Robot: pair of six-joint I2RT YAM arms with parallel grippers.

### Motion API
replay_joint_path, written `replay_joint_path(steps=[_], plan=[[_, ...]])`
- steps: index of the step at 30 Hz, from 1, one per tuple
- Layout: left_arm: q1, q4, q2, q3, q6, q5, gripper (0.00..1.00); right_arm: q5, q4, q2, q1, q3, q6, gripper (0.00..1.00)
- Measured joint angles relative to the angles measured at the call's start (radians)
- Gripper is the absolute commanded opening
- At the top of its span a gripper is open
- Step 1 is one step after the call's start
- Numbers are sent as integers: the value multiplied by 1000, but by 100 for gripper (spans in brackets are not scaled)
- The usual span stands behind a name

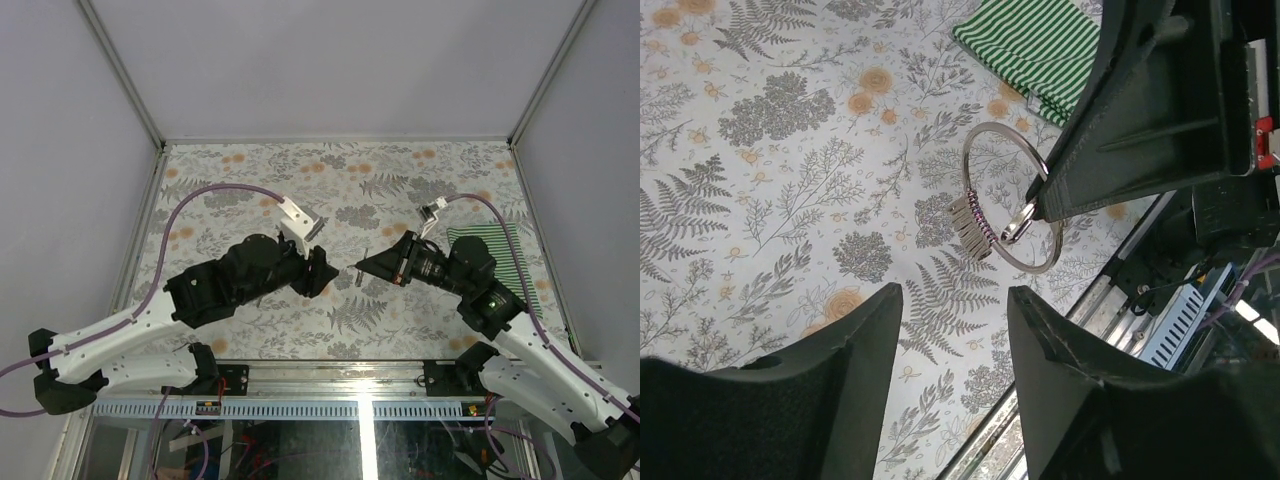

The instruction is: Put the keys on the keyring

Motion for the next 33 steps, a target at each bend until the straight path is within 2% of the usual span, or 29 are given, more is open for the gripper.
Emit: replay_joint_path(steps=[2, 8, 11, 14, 20, 25, 30, 33], plan=[[0, 8, 14, 0, -16, -6, 49, 25, -2, -20, 0, -9, 0, 0], [1, 6, 46, 0, -82, -76, 65, 102, -30, -59, 0, -21, 1, 0], [15, -2, 49, 3, -116, -113, 68, 126, -38, -61, 0, -21, -1, 0], [80, -37, 83, 24, -164, -131, 68, 147, -83, -61, 0, -20, -14, 0], [296, -138, 174, 32, -240, -130, 67, 180, -182, -61, 0, -13, -64, 0], [444, -222, 244, 24, -272, -132, 60, 196, -244, -61, 0, 5, -106, 0], [553, -264, 356, 4, -282, -175, 56, 197, -274, -60, 0, 11, -135, 0], [576, -266, 430, -5, -294, -206, 54, 196, -290, -56, 0, 14, -150, 0]])
